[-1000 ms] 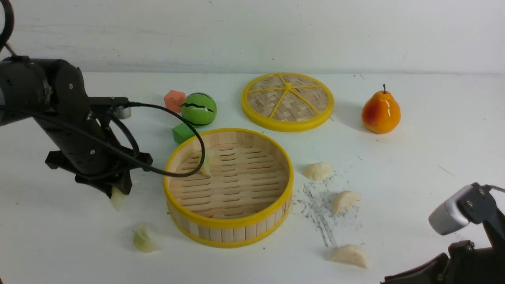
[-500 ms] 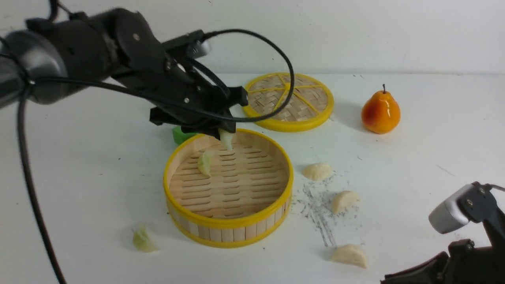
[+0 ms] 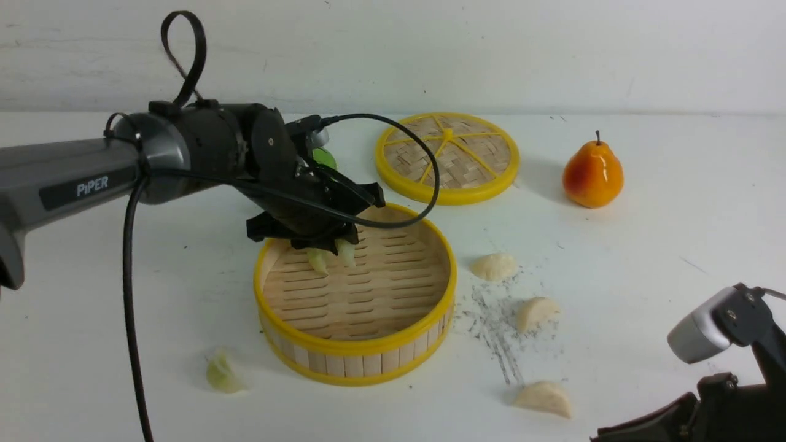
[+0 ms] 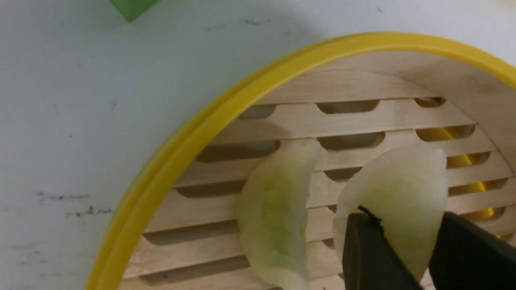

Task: Put the dumplings into the steamer on the white table.
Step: 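Place the dumpling into the bamboo steamer basket with the left gripper, then reach for and grasp a dumpling on the table with the left gripper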

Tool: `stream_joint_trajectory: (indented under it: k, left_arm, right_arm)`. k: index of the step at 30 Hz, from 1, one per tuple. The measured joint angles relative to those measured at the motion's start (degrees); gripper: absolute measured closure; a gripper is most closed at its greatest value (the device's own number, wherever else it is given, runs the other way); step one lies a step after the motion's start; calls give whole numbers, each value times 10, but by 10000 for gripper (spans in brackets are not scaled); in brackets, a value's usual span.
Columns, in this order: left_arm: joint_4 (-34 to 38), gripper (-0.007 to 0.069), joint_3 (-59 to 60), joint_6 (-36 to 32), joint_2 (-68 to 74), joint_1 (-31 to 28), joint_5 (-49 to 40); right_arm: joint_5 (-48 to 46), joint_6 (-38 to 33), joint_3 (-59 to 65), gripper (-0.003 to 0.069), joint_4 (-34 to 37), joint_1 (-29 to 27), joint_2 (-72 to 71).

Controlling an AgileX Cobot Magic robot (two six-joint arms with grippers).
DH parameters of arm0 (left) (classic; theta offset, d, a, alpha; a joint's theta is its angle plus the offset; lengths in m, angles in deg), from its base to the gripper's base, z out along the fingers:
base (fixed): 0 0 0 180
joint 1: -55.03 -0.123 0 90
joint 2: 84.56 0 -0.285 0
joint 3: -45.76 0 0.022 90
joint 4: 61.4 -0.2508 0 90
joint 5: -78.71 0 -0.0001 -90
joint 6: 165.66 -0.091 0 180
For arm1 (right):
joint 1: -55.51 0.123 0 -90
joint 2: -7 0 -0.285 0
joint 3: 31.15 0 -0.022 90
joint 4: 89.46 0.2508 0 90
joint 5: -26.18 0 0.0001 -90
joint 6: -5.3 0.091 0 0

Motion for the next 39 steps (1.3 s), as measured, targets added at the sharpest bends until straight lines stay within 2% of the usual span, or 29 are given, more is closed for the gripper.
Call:
stream_joint_trajectory:
  k: [7,12,15,20,22,25,27,30,31,33,36,39]
  left_arm:
    - [9,342,0,2,18,0,4]
    - [13,324,0,3,2,0,-2]
    - [3,323,0,-10,-43,0,-34]
    - [-56,323,5,-33,-158,0,-123]
    - [-87,323,39,-33,-228,0,-162]
    - [-99,323,119,-29,-293,-1,-167]
    - [-103,325,209,-4,-334,-1,-136]
    - [-119,325,346,73,-364,-1,-38]
    - [-119,325,361,87,-364,-1,-23]
    - [-141,325,433,171,-357,-1,61]
    - [-168,311,465,231,-339,-1,118]
    - [-208,283,466,264,-318,-1,146]
  right_arm:
    - [-2,0,0,582,8,0,0]
    - [-7,0,0,582,8,0,0]
    - [-9,0,0,582,8,0,0]
    - [-9,0,0,582,8,0,0]
    - [-9,0,0,582,8,0,0]
    - [-9,0,0,580,8,0,0]
    - [-9,0,0,578,8,0,0]
    - [-9,0,0,576,8,0,0]
    - [-9,0,0,576,8,0,0]
    - [-9,0,0,573,8,0,0]
    - [-9,0,0,573,8,0,0]
    - [-8,0,0,571,8,0,0]
